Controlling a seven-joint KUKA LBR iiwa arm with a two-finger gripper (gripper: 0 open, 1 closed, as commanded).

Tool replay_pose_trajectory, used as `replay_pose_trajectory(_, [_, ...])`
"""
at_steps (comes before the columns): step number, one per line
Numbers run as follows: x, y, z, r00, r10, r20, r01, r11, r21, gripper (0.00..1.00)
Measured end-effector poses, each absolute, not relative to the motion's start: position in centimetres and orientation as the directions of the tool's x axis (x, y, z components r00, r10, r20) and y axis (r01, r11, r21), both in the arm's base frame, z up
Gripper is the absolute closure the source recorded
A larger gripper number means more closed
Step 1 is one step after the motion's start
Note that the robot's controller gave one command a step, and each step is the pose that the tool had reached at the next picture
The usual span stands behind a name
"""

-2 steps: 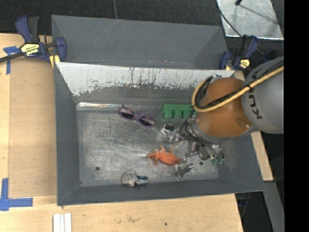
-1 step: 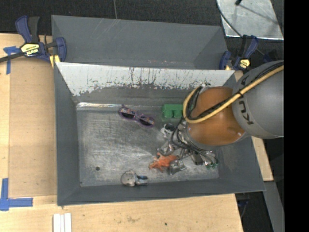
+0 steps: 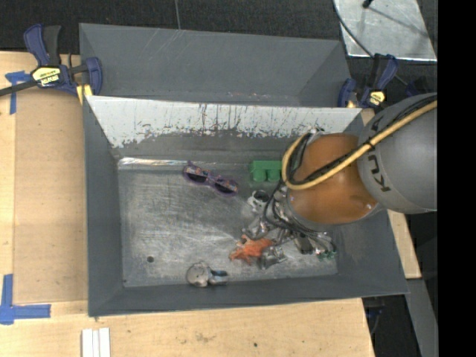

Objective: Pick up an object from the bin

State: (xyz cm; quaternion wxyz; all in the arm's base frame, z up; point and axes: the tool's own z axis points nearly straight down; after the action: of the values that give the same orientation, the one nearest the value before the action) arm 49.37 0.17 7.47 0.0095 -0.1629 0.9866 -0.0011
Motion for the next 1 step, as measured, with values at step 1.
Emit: replay_pose_trajectory(1, [50.42, -1.07, 9.8, -0.956, -0.293, 0.0, -0.293, 0.956, 0.0, 1.0])
